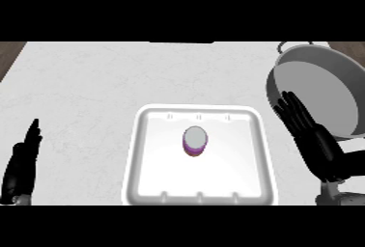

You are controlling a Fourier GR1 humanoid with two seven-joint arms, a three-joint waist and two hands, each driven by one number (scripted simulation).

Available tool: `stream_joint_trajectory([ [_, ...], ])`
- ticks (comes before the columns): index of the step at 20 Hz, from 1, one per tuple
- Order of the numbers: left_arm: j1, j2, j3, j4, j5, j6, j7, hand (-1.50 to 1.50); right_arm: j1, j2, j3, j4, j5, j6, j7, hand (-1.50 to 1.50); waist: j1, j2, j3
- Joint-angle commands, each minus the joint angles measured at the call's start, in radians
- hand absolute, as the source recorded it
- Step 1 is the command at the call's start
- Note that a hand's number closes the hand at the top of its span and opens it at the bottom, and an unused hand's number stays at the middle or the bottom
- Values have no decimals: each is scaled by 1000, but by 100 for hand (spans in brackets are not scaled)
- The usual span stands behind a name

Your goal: Pick the can from the tray and place it in the pot

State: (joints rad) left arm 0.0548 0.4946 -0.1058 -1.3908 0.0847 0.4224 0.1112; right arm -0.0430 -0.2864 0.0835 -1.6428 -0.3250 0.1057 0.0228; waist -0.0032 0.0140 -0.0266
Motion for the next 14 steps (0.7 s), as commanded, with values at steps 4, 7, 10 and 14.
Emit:
stream_joint_trajectory([
  [4, -161, -86, 8, -129, 80, -42, -29, 0, -199, 30, -30, 135, 175, -136, -95, 150, 28, -9, 27],
  [7, -195, -80, -1, -151, 100, -72, -15, 0, -217, -277, 40, 80, 471, -69, -113, 150, 16, -30, -13],
  [10, -243, -113, -10, -243, 167, -107, 45, 0, -250, 35, 34, 288, 532, -396, -205, -150, 51, -5, 29],
  [14, -239, -97, 73, -149, 211, -171, -14, 0, -260, 83, 15, 390, 490, -366, -487, -150, 15, -9, 27],
])
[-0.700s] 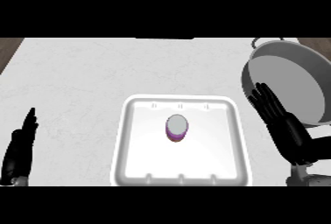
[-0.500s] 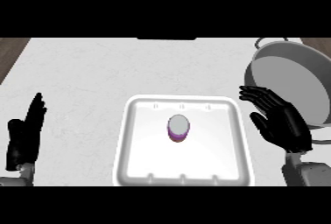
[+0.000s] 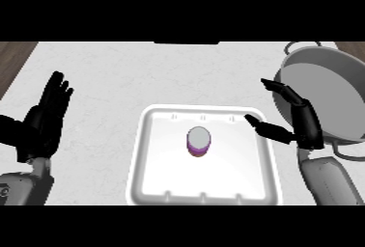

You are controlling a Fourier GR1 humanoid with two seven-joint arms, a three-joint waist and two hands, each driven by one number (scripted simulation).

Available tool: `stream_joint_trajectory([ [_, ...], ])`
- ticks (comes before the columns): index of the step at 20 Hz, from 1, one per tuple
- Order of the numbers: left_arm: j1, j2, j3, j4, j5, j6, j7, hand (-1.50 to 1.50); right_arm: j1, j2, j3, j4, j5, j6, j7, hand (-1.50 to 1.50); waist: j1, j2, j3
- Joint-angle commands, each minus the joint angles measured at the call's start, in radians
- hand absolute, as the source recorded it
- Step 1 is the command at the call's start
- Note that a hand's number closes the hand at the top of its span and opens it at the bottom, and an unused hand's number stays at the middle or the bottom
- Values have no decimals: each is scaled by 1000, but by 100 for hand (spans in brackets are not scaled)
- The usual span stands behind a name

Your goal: Pick the can from the tray and place it in the pot

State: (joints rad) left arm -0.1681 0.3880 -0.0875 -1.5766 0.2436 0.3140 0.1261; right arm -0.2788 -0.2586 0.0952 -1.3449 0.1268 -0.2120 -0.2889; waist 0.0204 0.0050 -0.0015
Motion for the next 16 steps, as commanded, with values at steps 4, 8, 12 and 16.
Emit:
stream_joint_trajectory([
  [4, -9, -13, 68, 17, 32, -68, -10, 0, -16, -16, 35, -83, 60, 54, -36, -150, -20, -6, 1],
  [8, -94, 5, 65, 6, 16, -35, 83, 0, -105, -60, 129, -142, 118, 159, 228, -150, -23, -7, 0],
  [12, -20, -37, 22, -26, -25, -2, 41, 0, -133, -150, 215, -227, 128, 344, 447, -150, -23, -14, -2],
  [16, -20, -15, 45, -41, 1, -33, 58, 0, -202, -135, 320, -234, 178, 453, 644, -150, -11, -14, -1],
])
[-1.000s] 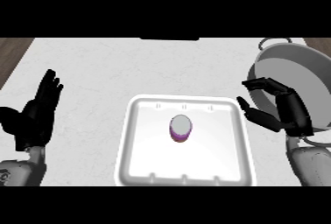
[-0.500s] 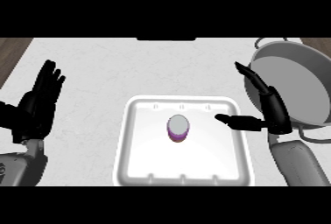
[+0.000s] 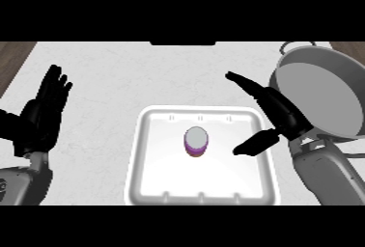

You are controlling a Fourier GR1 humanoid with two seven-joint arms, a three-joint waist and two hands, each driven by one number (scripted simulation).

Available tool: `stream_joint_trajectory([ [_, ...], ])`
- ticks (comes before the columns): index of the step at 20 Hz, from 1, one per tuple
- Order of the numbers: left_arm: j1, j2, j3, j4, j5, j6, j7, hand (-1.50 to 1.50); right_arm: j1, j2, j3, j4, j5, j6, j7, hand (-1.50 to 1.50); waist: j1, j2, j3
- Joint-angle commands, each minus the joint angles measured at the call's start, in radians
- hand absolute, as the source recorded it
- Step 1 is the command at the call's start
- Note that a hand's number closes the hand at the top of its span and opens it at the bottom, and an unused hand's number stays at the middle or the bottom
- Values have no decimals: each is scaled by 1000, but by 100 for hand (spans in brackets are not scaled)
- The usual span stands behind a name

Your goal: Pick the can from the tray and place it in the pot

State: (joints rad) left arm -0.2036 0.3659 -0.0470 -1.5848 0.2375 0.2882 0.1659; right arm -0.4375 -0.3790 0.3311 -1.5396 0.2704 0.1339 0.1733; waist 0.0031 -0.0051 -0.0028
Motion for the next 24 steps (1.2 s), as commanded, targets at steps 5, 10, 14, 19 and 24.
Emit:
stream_joint_trajectory([
  [5, -42, -24, 10, 44, 0, -12, 2, 0, -156, 57, 143, -34, 19, 253, 383, -150, -3, 4, 1],
  [10, -3, -54, -1, -5, -46, -12, 14, 0, -141, 186, 134, 5, 73, 259, 457, -150, -1, 4, 3],
  [14, -51, -35, 60, 16, -48, -34, 37, 0, -125, 227, 122, 111, 142, 252, 355, -150, 0, 6, 3],
  [19, 19, -76, 53, 8, -73, -54, -32, 0, -39, 262, 180, -36, 204, 299, 506, -150, -5, 4, 3],
  [24, 12, -62, 65, -58, -89, -68, 48, 0, -102, 297, 126, 162, 295, 275, 428, -150, 2, 5, 3],
])
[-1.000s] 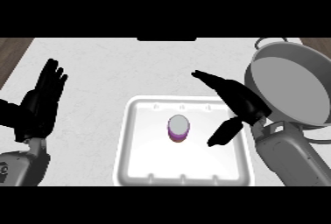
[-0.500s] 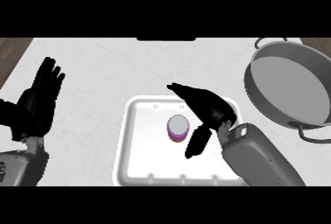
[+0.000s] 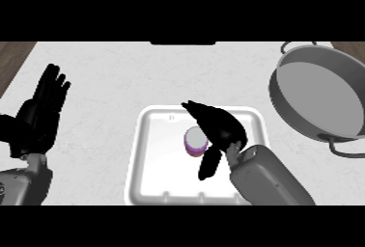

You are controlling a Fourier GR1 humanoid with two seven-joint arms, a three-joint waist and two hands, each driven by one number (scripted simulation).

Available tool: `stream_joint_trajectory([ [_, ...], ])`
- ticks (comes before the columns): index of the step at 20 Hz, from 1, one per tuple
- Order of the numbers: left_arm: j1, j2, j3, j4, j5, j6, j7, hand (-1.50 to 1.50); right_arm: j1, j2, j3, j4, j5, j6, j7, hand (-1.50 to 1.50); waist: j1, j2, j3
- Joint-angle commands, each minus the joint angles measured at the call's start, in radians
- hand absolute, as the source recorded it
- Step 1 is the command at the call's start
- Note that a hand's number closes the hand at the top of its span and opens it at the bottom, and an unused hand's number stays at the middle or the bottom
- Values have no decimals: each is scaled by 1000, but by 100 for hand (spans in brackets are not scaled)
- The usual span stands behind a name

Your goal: Pick the can from the tray and place it in the pot

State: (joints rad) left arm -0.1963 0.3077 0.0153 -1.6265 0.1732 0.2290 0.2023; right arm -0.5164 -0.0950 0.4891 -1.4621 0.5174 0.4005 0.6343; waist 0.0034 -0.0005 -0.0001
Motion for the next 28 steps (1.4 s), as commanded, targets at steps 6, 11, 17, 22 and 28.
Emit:
stream_joint_trajectory([
  [6, -27, -54, 39, 61, -42, -31, -26, 0, 47, 58, -43, 24, 124, 26, -63, -150, -3, 0, 0],
  [11, 12, -57, 46, 13, -55, -44, -16, 0, -21, 70, -106, 182, 163, 4, -136, -150, 1, 1, 0],
  [17, -22, -66, 69, 33, -47, -74, 2, 0, 21, 94, -35, 269, 194, -108, -152, -150, 1, 2, 0],
  [22, -9, -56, 82, -24, -45, -80, 30, 0, -10, 36, -50, 266, 226, 2, -299, 150, 3, 1, 0],
  [28, -11, -72, 105, 53, -68, -99, -39, 0, 24, 94, 39, 282, 271, -118, -289, 150, 0, 1, 0],
])
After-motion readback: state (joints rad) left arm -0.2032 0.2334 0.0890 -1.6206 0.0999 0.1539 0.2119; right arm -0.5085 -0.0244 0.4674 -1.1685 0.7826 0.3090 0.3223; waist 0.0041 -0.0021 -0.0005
